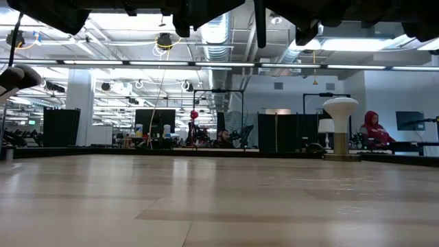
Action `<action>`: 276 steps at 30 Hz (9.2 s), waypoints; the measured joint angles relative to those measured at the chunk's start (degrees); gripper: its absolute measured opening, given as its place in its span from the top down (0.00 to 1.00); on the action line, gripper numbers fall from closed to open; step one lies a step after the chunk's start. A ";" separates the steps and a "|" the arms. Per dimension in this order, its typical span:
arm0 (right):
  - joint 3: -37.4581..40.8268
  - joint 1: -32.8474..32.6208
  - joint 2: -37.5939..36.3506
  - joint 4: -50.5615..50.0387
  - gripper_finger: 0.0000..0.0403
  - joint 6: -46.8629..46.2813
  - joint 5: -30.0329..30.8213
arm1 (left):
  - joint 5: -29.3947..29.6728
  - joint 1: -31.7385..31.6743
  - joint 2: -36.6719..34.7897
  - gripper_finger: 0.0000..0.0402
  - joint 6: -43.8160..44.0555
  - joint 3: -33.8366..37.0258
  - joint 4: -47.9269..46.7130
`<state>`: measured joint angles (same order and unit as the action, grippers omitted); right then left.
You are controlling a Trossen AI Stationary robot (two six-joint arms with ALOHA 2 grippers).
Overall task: Put items in baskets/containers
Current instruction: Put the highlighter brush into the transparent organizer, then return to home position
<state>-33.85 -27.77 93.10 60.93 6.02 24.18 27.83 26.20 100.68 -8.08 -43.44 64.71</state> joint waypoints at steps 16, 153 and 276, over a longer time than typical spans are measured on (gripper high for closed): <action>-4.35 0.20 8.27 4.22 0.89 0.46 -1.35 | -1.93 -1.09 0.22 0.26 3.72 0.00 0.04; -4.65 -0.26 8.13 -8.22 0.70 -4.59 5.81 | 46.42 52.70 -52.33 0.83 31.06 29.27 -52.87; -4.63 -0.33 8.14 -10.78 0.70 -10.60 5.84 | 60.74 53.35 -36.86 0.55 6.60 30.91 -19.22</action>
<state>-38.48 -28.10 101.24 50.15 -4.58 30.02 88.58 79.54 63.82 -1.47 -12.53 45.48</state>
